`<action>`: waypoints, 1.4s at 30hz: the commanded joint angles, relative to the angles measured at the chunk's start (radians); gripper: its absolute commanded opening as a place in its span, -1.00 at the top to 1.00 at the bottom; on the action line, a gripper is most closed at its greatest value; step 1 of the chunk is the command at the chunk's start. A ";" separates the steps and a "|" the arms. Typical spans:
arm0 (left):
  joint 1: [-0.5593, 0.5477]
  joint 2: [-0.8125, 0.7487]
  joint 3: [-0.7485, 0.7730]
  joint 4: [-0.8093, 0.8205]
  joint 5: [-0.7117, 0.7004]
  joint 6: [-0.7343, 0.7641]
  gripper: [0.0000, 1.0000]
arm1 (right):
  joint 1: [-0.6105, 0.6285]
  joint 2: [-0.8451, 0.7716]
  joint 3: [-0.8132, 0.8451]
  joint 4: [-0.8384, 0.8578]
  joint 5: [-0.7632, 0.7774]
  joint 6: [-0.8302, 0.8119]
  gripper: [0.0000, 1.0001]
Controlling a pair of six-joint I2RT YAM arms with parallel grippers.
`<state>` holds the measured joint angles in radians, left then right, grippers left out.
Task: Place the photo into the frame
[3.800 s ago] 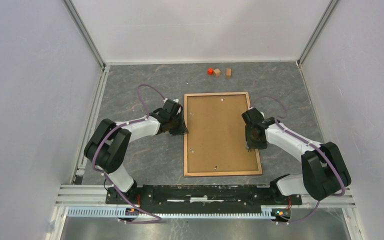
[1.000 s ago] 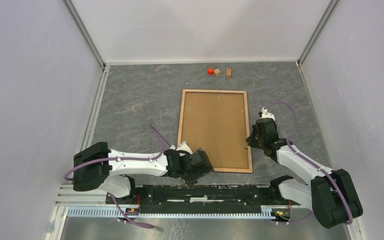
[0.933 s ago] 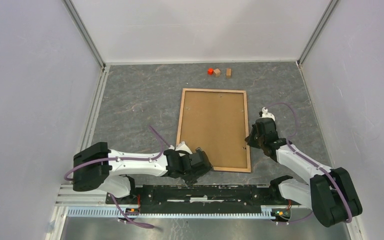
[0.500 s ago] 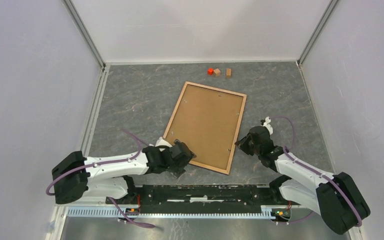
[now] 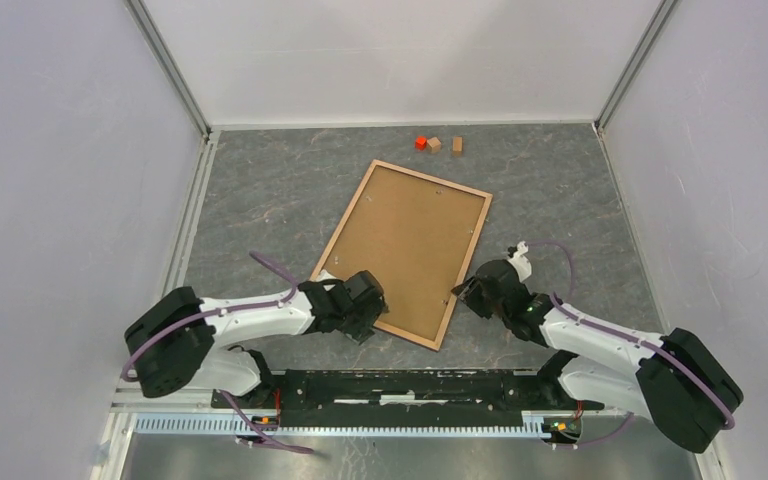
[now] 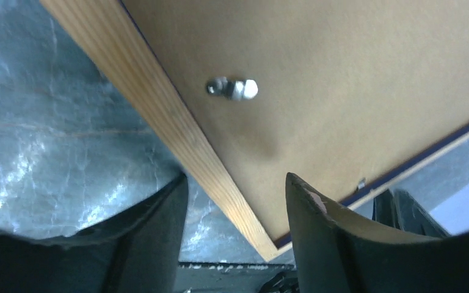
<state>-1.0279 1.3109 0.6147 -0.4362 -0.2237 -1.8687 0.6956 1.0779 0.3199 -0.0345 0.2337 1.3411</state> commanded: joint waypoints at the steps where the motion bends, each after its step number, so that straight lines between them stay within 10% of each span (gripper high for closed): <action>1: 0.080 0.080 0.016 0.045 0.039 0.129 -0.25 | 0.018 -0.038 0.063 -0.055 0.082 -0.108 0.10; 14: 0.207 0.124 -0.072 -0.088 0.104 0.700 0.95 | -0.130 -0.133 0.338 -0.163 0.080 -1.009 -0.37; 30: 0.268 0.108 0.195 -0.356 -0.186 1.169 0.96 | -0.438 0.215 0.512 -0.358 -0.141 -1.169 -0.57; 42: 0.417 0.171 0.253 -0.363 -0.080 1.362 0.96 | -0.481 0.243 0.400 -0.306 -0.321 -1.262 -0.38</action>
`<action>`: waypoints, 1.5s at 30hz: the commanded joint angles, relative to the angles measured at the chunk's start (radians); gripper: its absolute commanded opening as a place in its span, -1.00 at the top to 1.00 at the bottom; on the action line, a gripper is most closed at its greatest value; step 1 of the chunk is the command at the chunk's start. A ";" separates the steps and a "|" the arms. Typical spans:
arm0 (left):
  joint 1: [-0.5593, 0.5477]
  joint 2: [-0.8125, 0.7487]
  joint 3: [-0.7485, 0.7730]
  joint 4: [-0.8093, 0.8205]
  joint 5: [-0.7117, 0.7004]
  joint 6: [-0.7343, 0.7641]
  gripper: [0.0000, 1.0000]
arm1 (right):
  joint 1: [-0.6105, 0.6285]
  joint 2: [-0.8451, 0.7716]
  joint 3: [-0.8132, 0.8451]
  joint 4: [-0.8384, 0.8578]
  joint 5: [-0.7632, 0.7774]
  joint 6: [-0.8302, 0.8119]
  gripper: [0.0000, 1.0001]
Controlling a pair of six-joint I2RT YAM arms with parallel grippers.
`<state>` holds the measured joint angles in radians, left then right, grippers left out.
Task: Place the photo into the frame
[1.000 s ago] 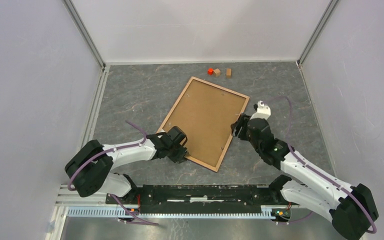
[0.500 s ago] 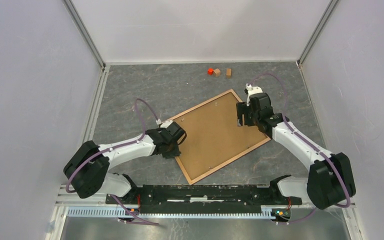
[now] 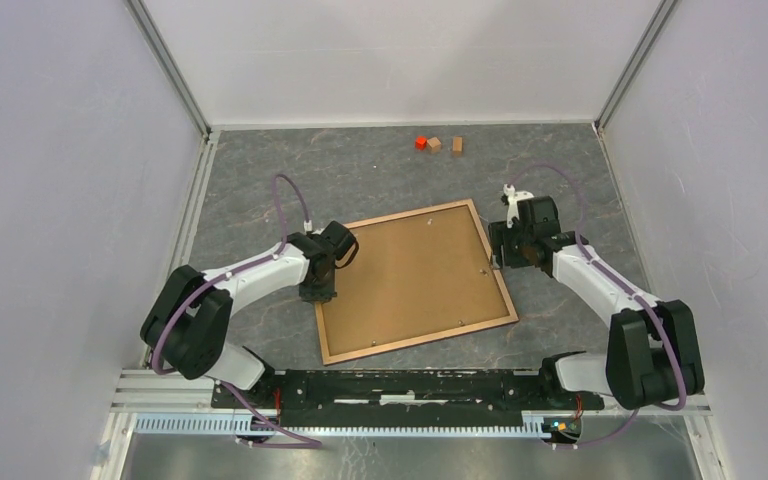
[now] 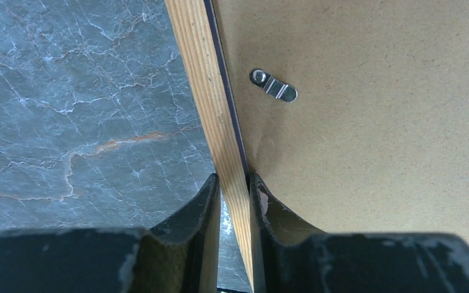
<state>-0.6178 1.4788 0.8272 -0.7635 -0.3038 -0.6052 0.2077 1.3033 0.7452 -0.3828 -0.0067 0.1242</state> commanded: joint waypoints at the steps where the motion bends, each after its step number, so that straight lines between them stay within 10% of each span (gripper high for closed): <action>1: 0.009 0.006 0.041 -0.036 -0.005 0.099 0.95 | 0.014 0.024 -0.030 0.048 -0.096 -0.050 -0.36; 30: 0.012 0.003 0.018 0.019 0.066 0.063 0.96 | 0.149 0.131 -0.070 0.101 0.093 0.017 0.15; 45: 0.011 -0.008 0.000 0.047 0.063 -0.024 0.96 | 0.182 0.135 -0.079 0.007 0.233 0.369 1.00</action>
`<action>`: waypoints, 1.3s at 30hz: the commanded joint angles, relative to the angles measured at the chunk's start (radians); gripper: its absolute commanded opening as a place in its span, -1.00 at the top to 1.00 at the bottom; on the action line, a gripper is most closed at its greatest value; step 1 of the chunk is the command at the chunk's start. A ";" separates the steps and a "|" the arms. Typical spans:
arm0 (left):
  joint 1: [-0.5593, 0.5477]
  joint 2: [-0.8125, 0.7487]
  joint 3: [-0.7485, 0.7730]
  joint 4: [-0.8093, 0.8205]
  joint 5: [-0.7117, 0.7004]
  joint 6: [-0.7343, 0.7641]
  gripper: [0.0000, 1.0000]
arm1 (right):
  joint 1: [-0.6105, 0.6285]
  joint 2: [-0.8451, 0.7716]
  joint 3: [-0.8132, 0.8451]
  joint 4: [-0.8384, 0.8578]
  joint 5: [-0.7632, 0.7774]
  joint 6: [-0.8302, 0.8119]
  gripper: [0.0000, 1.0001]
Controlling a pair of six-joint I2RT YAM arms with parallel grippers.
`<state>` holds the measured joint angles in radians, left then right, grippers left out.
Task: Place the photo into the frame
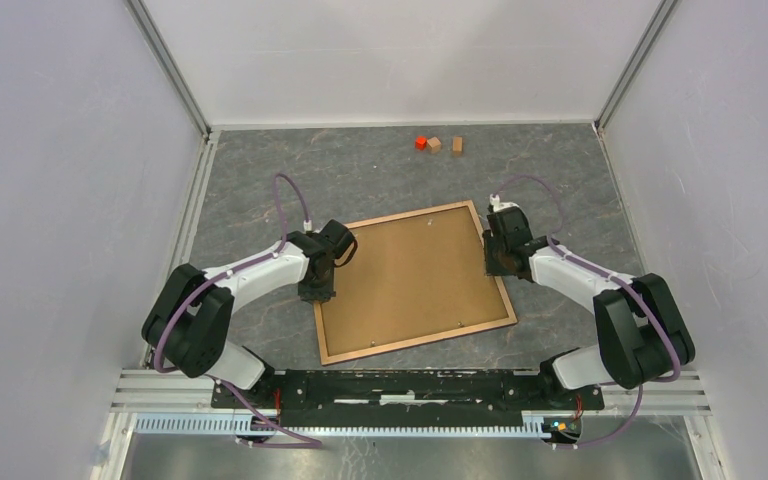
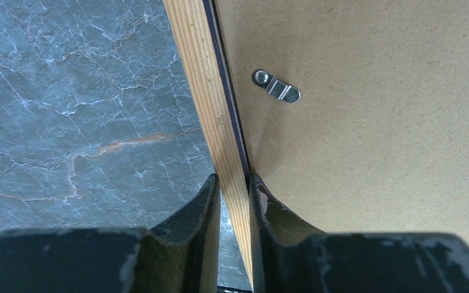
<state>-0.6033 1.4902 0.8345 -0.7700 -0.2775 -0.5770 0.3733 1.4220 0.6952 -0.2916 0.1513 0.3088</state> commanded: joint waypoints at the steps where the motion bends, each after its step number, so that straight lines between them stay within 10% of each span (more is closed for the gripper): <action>1: -0.003 -0.016 -0.006 0.057 0.027 -0.063 0.96 | 0.018 0.014 -0.038 -0.093 0.085 0.230 1.00; 8: -0.004 0.036 0.031 0.067 -0.008 -0.116 0.96 | 0.026 -0.084 -0.195 0.002 0.041 0.523 1.00; 20: -0.002 0.134 0.109 0.115 -0.072 -0.008 0.96 | 0.065 -0.227 -0.210 -0.105 0.112 0.410 1.00; 27: -0.001 0.217 0.209 0.109 -0.140 0.071 0.95 | 0.081 -0.437 -0.351 0.025 -0.100 0.320 1.00; 36: -0.002 0.238 0.224 0.091 -0.177 0.124 0.95 | 0.074 -0.346 -0.005 -0.039 0.004 -0.141 -0.59; 39: -0.001 0.216 0.207 0.104 -0.152 0.129 0.96 | 0.075 -0.207 0.126 -0.057 -0.065 -0.261 -0.74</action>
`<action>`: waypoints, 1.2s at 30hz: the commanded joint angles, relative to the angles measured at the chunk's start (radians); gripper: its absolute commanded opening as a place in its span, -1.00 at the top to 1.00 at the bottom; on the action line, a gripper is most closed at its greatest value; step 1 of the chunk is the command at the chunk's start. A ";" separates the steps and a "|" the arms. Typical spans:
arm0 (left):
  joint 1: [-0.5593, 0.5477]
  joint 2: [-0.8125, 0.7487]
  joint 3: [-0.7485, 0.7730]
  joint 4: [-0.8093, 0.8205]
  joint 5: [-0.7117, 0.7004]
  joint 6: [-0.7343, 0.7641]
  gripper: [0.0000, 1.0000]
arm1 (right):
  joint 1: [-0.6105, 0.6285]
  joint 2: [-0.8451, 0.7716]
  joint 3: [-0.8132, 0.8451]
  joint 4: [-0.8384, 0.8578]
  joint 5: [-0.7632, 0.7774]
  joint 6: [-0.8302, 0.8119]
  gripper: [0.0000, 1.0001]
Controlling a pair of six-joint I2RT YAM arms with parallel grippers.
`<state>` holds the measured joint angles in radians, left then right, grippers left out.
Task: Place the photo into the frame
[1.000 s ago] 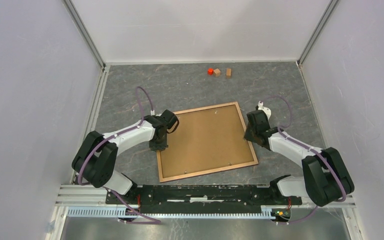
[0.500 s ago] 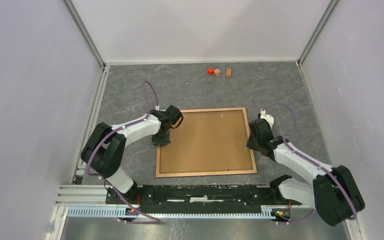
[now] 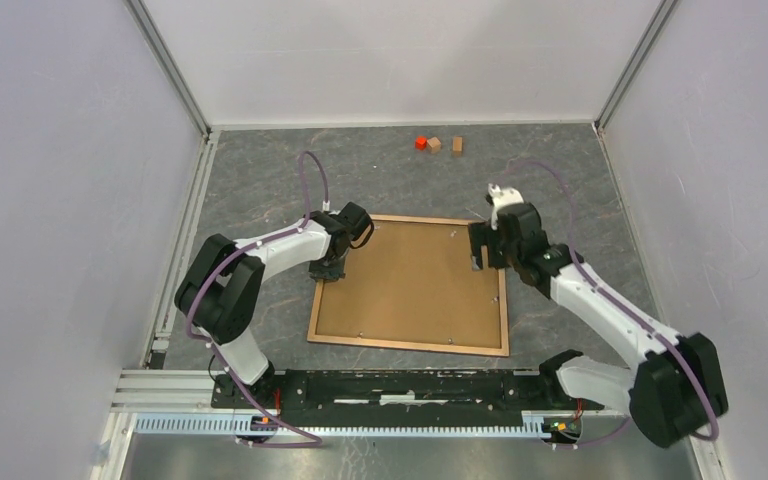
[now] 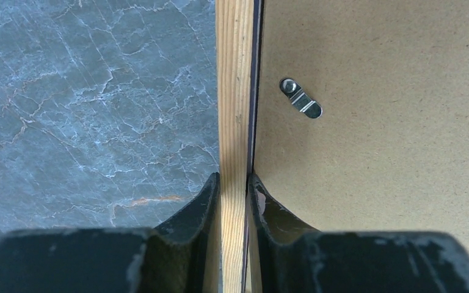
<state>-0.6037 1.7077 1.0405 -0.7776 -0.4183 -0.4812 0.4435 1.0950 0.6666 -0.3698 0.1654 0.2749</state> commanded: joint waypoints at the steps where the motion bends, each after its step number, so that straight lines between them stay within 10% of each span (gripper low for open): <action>1: -0.001 -0.006 0.000 0.113 -0.009 0.034 0.96 | 0.002 0.159 0.180 0.039 -0.070 -0.247 -0.78; 10: -0.001 -0.014 0.003 0.095 0.019 0.002 0.95 | -0.031 0.495 0.432 0.045 -0.101 -0.211 -0.79; 18: -0.001 -0.013 -0.016 0.094 0.044 -0.025 0.96 | -0.056 0.558 0.385 0.165 -0.114 -0.486 -0.57; 36: -0.001 0.006 -0.006 0.097 0.073 -0.025 0.96 | -0.100 0.708 0.391 0.230 -0.281 -0.571 -0.38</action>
<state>-0.6033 1.7046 1.0378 -0.7700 -0.3935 -0.4755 0.3496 1.7706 1.0401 -0.1753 -0.0971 -0.2844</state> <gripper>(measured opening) 0.248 0.715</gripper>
